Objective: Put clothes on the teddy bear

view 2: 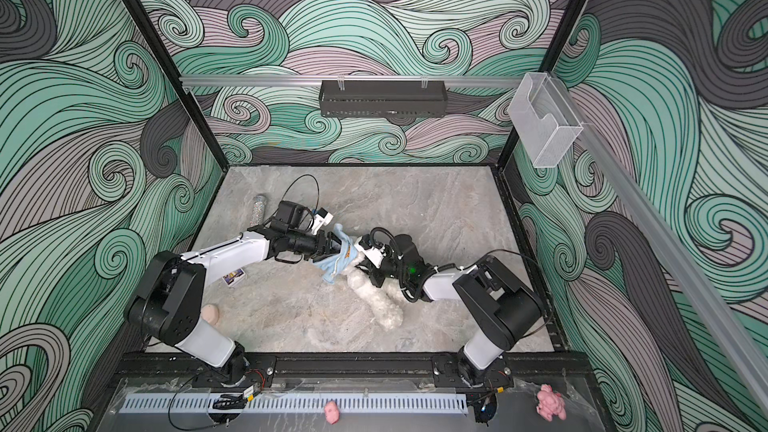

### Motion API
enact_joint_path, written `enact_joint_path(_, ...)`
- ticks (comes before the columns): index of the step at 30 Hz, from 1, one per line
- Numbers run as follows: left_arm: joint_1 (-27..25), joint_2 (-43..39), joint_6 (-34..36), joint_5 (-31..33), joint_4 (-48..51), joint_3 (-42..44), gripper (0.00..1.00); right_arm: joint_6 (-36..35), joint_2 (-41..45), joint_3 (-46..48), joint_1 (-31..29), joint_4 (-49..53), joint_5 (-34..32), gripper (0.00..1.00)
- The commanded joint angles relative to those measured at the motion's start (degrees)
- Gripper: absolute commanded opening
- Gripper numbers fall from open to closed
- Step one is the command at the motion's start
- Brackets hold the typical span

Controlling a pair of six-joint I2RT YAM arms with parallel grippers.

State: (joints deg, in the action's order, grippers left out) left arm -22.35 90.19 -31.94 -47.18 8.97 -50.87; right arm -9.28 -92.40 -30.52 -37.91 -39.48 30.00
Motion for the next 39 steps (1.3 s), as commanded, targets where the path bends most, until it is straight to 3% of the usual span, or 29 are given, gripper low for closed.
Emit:
enact_joint_path(1,1.3,-1.4,-1.0,-0.8,1.5,1.3,0.64,-3.6,3.0,-1.9,-0.1,-5.4,1.5,0.08)
enact_joint_path(10,4.2,-3.6,1.4,1.9,5.8,1.5,0.65,-4.2,4.0,-0.9,0.0,-4.1,1.0,0.08)
enact_joint_path(14,4.0,-3.4,2.0,1.7,6.0,1.9,0.5,-3.8,3.7,-1.1,0.0,-4.2,1.3,0.08)
enact_joint_path(17,2.9,-2.3,2.6,0.4,5.5,1.6,0.46,-2.5,3.1,-1.6,-0.1,-5.5,2.1,0.08)
enact_joint_path(31,-3.4,5.0,-0.9,-7.8,-6.0,0.0,0.64,-0.5,2.9,-4.4,-1.0,-7.8,6.4,0.08)
enact_joint_path(39,-7.6,7.3,-5.7,-11.5,-13.6,2.0,0.65,-3.0,2.9,-7.6,-0.7,-7.7,4.8,0.08)
